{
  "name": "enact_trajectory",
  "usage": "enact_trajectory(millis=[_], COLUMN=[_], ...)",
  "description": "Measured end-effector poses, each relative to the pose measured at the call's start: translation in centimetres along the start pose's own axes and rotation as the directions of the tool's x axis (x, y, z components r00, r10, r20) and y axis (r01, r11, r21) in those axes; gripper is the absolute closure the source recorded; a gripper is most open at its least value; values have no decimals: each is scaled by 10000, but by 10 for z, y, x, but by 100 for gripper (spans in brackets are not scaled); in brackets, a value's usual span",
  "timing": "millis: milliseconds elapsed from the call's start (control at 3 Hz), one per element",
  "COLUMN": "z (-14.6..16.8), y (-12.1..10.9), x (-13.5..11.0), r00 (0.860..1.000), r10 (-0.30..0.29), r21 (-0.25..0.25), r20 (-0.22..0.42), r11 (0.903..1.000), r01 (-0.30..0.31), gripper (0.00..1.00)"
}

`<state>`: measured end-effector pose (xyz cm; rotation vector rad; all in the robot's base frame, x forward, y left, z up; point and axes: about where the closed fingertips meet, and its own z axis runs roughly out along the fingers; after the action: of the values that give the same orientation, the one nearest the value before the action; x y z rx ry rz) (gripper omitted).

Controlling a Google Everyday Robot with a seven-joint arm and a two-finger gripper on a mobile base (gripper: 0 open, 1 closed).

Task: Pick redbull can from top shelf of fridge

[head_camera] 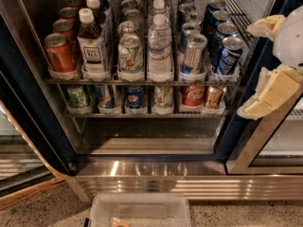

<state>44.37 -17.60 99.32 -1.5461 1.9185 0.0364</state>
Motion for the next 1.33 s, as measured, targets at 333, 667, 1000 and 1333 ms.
enact_trajectory(millis=[333,667,1000,1333], z=[9,21,33,33], y=[13,25,36,36], x=[-11,2,16,16], r00=[9943,9762,9530,9530], r10=[252,1363,2310,2310], r21=[-615,-1561,-1948,-1947], r20=[1038,1687,1960,1960], r11=[9979,9816,9617,9617], r01=[-189,-1101,-1930,-1931], gripper=[0,0,0,0])
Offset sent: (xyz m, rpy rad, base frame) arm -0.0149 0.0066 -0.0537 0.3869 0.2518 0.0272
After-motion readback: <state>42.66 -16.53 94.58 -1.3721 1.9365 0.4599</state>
